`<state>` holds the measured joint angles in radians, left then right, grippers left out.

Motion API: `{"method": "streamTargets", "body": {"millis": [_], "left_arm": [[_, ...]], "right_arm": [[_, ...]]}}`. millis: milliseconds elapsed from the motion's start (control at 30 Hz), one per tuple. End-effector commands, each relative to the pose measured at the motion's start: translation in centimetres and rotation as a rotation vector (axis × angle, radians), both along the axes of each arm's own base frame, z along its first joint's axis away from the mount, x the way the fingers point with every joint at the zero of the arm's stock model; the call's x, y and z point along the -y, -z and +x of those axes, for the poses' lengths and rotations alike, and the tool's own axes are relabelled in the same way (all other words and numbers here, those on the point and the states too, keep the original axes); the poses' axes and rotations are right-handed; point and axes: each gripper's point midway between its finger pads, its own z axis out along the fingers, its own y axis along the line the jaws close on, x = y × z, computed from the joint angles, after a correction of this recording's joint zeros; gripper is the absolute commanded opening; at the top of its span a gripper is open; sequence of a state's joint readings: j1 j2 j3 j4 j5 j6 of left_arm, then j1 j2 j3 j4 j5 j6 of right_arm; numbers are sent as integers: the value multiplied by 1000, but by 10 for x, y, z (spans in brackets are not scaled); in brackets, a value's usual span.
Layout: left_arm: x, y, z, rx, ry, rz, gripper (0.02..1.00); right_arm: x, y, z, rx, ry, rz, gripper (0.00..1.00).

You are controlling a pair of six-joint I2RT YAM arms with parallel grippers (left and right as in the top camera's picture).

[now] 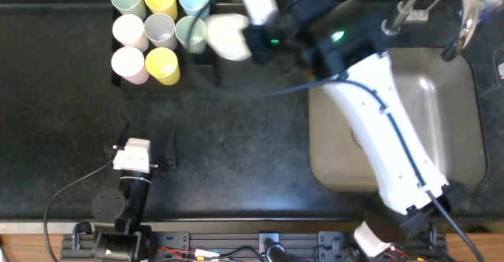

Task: Store Cups

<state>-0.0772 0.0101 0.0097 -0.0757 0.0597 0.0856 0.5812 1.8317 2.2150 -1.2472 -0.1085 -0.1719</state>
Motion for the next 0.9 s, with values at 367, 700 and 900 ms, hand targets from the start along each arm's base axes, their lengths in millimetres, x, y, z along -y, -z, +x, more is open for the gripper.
{"method": "streamTargets", "body": {"millis": [367, 700, 900], "left_arm": [[0, 0, 0, 4, 3, 18, 998], [0, 0, 0, 4, 3, 18, 998], [0, 0, 0, 4, 3, 18, 998]], "right_arm": [[-83, 131, 15, -244, -35, -150, 42], [-80, 166, 28, -251, -13, -233, 42], [-88, 178, 35, -265, -4, -206, 40]]}}
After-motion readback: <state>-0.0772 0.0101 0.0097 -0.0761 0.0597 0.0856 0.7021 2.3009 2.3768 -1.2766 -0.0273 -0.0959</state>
